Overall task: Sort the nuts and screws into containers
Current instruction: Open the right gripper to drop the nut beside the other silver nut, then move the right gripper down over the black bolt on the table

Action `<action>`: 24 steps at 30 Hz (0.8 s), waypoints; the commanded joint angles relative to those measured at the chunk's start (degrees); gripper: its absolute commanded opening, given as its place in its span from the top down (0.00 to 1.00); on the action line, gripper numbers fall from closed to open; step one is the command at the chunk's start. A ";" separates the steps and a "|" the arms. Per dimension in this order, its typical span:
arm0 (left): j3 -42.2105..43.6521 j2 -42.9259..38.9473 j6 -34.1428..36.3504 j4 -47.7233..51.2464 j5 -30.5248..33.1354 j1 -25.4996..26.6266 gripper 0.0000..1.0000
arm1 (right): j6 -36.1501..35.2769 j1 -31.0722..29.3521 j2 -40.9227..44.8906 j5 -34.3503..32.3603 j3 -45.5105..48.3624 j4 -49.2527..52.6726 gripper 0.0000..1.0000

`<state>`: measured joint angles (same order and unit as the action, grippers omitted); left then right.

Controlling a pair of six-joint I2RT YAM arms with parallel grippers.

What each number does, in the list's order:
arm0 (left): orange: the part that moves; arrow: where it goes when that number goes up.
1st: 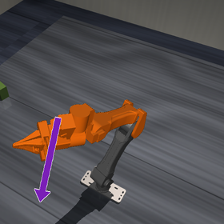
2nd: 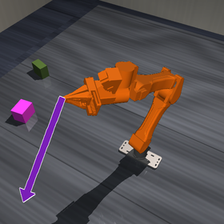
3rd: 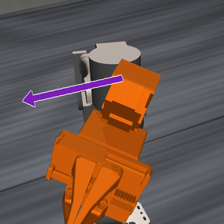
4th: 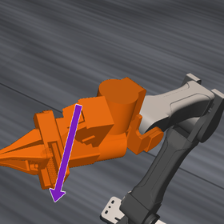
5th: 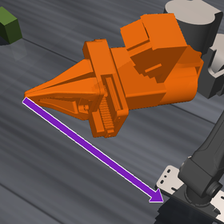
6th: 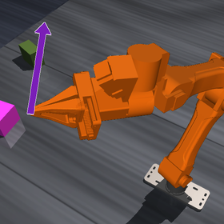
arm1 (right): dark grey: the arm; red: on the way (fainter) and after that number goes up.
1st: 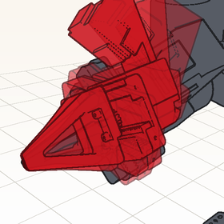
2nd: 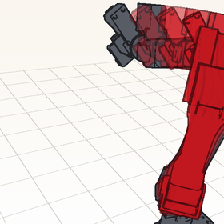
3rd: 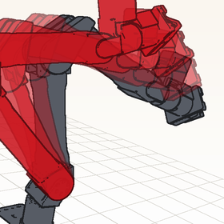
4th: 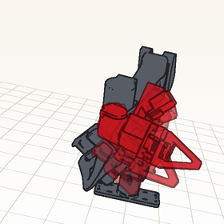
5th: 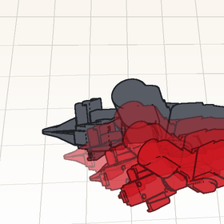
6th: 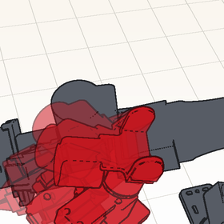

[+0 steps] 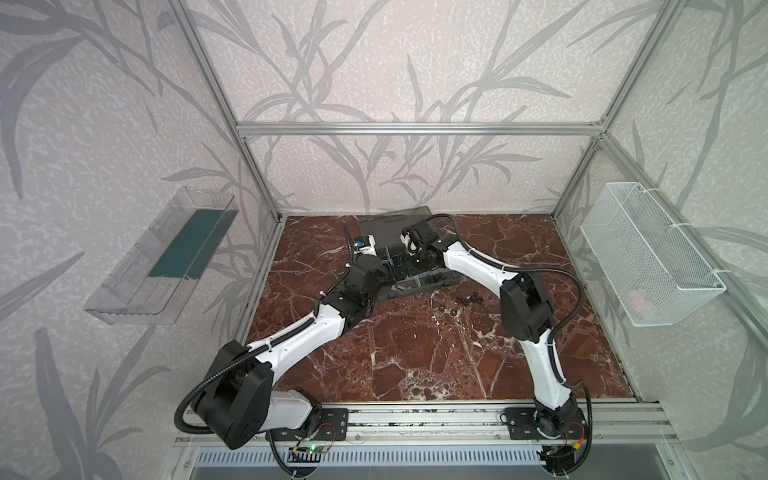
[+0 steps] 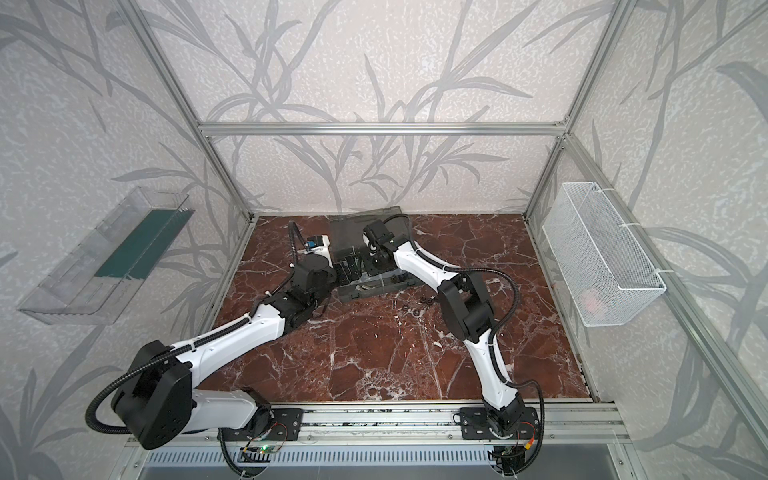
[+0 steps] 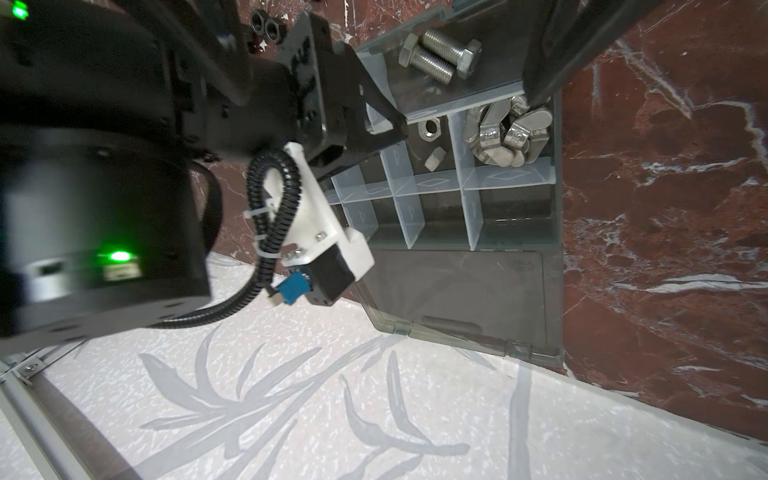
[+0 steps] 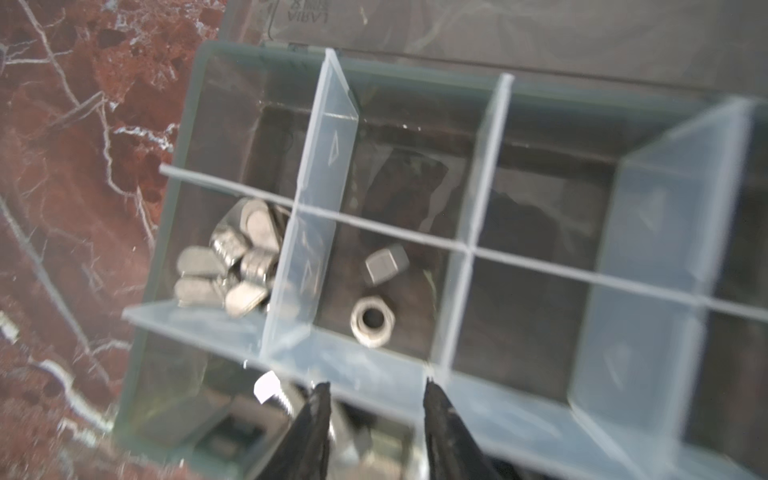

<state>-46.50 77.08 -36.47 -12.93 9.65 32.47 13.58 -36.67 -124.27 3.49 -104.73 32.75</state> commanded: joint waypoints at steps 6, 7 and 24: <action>-2.74 4.28 -2.37 -1.93 -12.90 -0.21 0.01 | -0.66 5.75 15.53 -5.14 12.23 0.31 0.56; -3.65 5.20 -2.68 -1.71 -15.12 -0.21 0.01 | -0.75 6.81 16.88 -5.39 14.48 0.51 0.55; -9.36 13.09 -4.55 1.09 -28.28 2.55 0.01 | -2.90 16.01 16.98 -4.89 29.71 4.72 0.55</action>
<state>-53.58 89.93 -42.00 -12.93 -17.28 34.50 11.86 -20.93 -105.34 -1.50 -75.24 36.29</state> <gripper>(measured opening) 0.993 0.456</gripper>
